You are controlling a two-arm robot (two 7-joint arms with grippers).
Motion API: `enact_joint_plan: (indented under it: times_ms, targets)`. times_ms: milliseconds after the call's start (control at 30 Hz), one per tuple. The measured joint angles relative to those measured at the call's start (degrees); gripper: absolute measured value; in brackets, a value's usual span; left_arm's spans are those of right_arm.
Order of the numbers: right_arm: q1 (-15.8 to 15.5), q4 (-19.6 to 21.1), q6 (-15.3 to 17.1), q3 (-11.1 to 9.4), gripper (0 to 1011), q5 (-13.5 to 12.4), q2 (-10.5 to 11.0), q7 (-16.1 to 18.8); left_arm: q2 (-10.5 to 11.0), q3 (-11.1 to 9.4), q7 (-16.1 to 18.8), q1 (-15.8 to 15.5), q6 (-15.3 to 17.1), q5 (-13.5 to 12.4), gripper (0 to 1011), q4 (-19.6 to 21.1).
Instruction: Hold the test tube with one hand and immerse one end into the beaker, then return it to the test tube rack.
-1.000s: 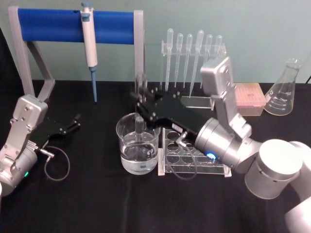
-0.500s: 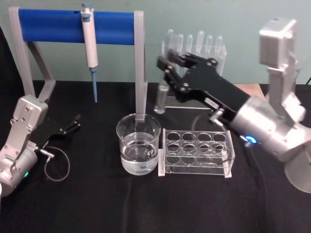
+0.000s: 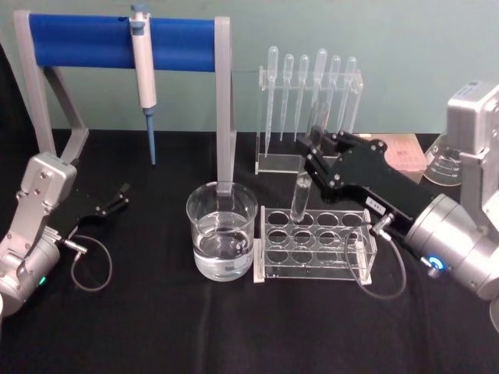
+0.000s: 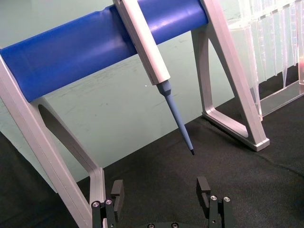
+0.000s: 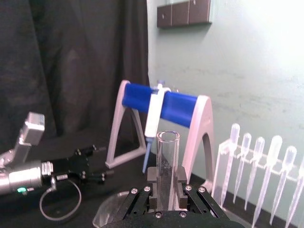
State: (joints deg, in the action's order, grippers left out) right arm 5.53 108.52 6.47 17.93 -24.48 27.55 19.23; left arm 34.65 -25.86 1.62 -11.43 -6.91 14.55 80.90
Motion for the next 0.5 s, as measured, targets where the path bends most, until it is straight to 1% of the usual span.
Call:
enact_joint_plan:
  times_ms: [167,500]
  targets:
    - [-0.3,-1.1,0.1,0.3,224,1.0,-0.1,-0.3,0.0,0.0,0.0,0.0,0.0,0.0,1000,0.0]
    - [-1.1,-1.5,0.7,0.2,224,2.9,-0.2,-0.9,0.0,0.0,0.0,0.0,0.0,0.0,1000,0.0]
